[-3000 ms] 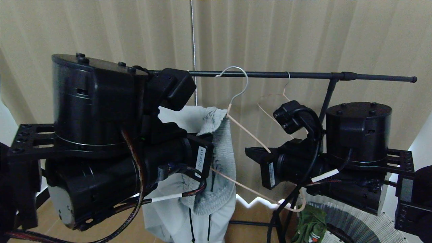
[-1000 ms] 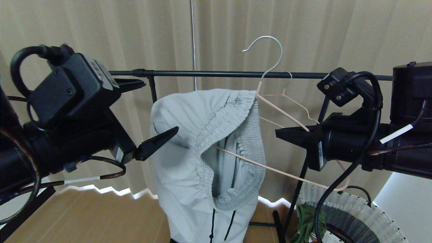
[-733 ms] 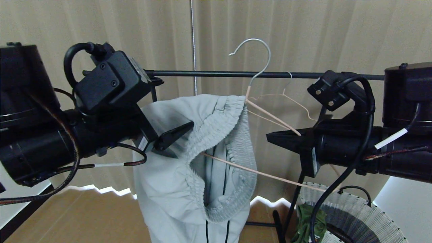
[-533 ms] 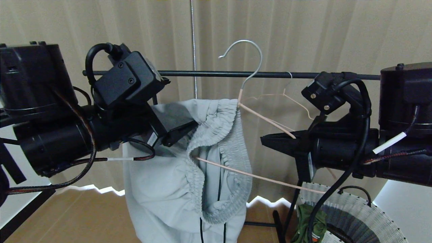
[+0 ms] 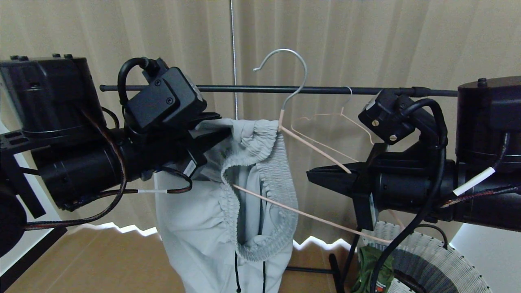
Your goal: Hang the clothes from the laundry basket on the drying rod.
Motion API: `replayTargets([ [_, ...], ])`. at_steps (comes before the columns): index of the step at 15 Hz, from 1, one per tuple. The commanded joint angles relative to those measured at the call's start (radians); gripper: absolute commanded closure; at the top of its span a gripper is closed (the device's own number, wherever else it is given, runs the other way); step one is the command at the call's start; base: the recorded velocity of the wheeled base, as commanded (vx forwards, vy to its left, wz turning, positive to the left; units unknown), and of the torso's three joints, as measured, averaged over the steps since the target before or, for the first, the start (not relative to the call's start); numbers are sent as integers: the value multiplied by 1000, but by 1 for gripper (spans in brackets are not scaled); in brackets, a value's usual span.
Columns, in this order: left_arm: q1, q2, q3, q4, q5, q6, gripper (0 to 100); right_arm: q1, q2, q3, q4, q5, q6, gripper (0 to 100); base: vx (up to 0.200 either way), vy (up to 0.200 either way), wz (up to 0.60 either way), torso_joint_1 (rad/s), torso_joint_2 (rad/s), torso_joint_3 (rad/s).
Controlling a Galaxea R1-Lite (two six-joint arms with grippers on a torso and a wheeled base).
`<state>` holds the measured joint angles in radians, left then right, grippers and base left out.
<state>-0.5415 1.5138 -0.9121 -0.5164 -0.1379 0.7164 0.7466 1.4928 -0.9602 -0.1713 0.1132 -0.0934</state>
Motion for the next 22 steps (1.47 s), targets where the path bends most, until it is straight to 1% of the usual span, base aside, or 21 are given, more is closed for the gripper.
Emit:
replayTargets([
  [1,0,3,1,-1,0,0,100,2,-3,1,-1,0,0,100,0,0,0,0,0,0],
  [6,5,5,6,-1,0,-2,100,0,-16,5,-10,16,0,100,0,0,0,0,0,0],
  [8,8,5,33,-53,3,-2,100,-3,-23,11,1,13,-2,100,0,0,0,0,0,0],
  [9,8,6,39,-65,4,0,100,-4,-23,11,1,13,-2,0,0,0,0,0,0,0],
  [10,9,8,72,-116,12,-5,100,-6,-20,17,-7,6,-2,0,0,0,0,0,0,0],
  [11,9,9,82,-119,38,-6,100,-13,-23,15,-10,0,-2,0,0,0,0,0,0,0],
  [13,11,8,88,-119,136,-12,100,-58,-32,15,-11,-23,-6,0,0,0,0,0,0,0],
  [14,28,6,96,-119,181,-25,100,-89,-35,21,-11,-35,-20,0,0,0,0,0,0,0],
  [17,95,8,134,-120,258,-38,100,-177,-31,71,-48,-106,-52,0,0,0,0,0,0,0],
  [18,101,9,134,-120,265,-49,100,-179,-29,86,-62,-116,-52,0,0,0,0,0,0,0],
  [19,106,17,133,-119,276,-112,100,-179,-28,135,-102,-127,-52,0,0,0,0,0,0,0],
  [20,106,26,127,-119,300,-163,100,-179,-26,163,-132,-127,-52,0,0,0,0,0,0,0],
  [21,100,43,108,-119,331,-232,100,-176,-26,189,-174,-124,-51,0,0,0,0,0,0,0],
  [22,97,62,85,-119,336,-291,100,-162,-28,205,-188,-122,-49,0,0,0,0,0,0,0],
])
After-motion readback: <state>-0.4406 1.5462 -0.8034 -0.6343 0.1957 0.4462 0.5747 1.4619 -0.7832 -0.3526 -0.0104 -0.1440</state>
